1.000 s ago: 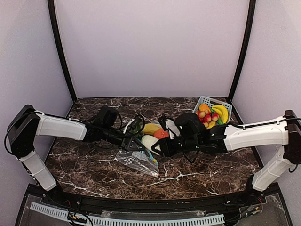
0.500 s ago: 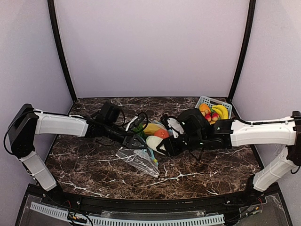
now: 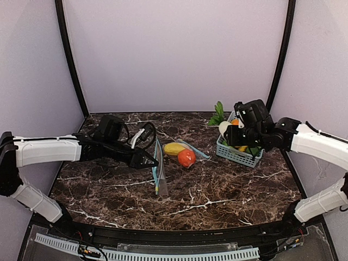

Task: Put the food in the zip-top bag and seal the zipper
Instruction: Place the fake vegetable in the bin.

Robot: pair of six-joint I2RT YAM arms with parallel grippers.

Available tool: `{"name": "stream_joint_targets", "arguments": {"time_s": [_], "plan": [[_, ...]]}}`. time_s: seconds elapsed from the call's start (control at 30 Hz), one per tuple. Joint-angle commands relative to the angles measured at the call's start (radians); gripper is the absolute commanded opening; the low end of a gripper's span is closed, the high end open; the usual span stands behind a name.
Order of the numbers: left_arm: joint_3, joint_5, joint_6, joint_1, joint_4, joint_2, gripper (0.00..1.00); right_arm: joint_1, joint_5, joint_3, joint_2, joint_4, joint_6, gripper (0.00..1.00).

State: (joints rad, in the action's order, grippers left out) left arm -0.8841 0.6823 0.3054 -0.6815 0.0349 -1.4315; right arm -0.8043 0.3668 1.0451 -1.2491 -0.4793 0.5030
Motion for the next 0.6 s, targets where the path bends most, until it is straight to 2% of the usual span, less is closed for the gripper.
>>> {"name": "stream_joint_targets", "arguments": {"time_s": [0.0,0.1,0.27,0.3,0.43,0.5,0.57], "plan": [[0.047,-0.004,-0.043,-0.002,0.041,0.087,0.01,0.148,0.103,-0.01,-0.013,-0.016,-0.019,0.28],[0.062,-0.009,-0.04,-0.006,0.049,0.112,0.01,0.264,0.095,-0.029,-0.059,0.038,-0.044,0.28],[0.074,-0.042,-0.021,-0.031,0.064,0.132,0.01,0.42,-0.026,-0.077,-0.146,0.175,-0.079,0.33],[0.074,-0.06,-0.017,-0.039,0.065,0.134,0.01,0.437,-0.038,-0.079,-0.164,0.189,-0.081,0.39],[0.075,-0.128,0.019,-0.049,0.07,0.142,0.01,0.462,-0.043,-0.066,-0.202,0.192,-0.095,0.78],[0.074,-0.162,0.037,-0.054,0.07,0.145,0.01,0.462,-0.042,-0.056,-0.183,0.175,-0.1,0.88],[0.072,-0.202,0.049,-0.06,0.07,0.147,0.01,0.462,-0.039,-0.05,-0.136,0.151,-0.101,0.94]]}}
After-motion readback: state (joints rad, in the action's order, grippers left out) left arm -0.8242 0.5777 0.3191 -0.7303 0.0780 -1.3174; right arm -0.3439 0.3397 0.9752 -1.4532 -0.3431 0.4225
